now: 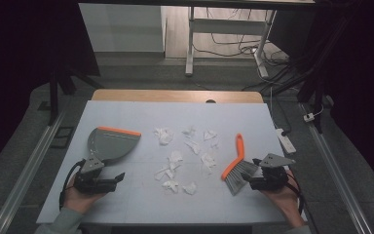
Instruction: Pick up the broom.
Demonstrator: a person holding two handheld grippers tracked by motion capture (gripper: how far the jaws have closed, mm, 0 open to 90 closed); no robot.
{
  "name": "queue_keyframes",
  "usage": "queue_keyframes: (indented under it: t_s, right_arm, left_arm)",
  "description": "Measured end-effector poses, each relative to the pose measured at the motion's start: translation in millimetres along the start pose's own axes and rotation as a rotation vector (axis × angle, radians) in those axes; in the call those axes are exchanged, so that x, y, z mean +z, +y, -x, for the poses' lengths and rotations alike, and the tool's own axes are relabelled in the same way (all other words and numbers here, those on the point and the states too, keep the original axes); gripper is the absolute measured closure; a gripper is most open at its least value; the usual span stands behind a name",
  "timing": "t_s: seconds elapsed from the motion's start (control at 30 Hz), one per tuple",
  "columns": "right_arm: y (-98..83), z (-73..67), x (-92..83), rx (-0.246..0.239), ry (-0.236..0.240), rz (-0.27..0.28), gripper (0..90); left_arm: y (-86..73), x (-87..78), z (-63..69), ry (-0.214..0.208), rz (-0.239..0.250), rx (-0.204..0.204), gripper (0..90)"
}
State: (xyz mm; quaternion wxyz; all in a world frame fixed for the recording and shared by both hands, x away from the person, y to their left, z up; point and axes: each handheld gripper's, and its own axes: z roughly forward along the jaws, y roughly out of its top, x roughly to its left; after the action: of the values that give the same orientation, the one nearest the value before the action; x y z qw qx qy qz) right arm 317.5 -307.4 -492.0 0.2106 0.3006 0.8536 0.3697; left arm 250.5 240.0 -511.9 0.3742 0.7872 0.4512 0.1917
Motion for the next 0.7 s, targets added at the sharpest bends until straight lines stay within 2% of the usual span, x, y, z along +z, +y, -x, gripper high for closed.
queue_keyframes:
  t_s: [0.57,0.7]
  right_arm:
    - [3.9,-2.8,-0.7,-0.002,-0.007,-0.011,28.0]
    - [10.7,-5.4,-3.1,-0.011,0.001,-0.040,27.3]
  left_arm:
    - [2.4,1.8,2.6,0.009,0.009,0.017,20.0]
    - [1.8,0.2,1.8,0.013,0.015,0.012,20.0]
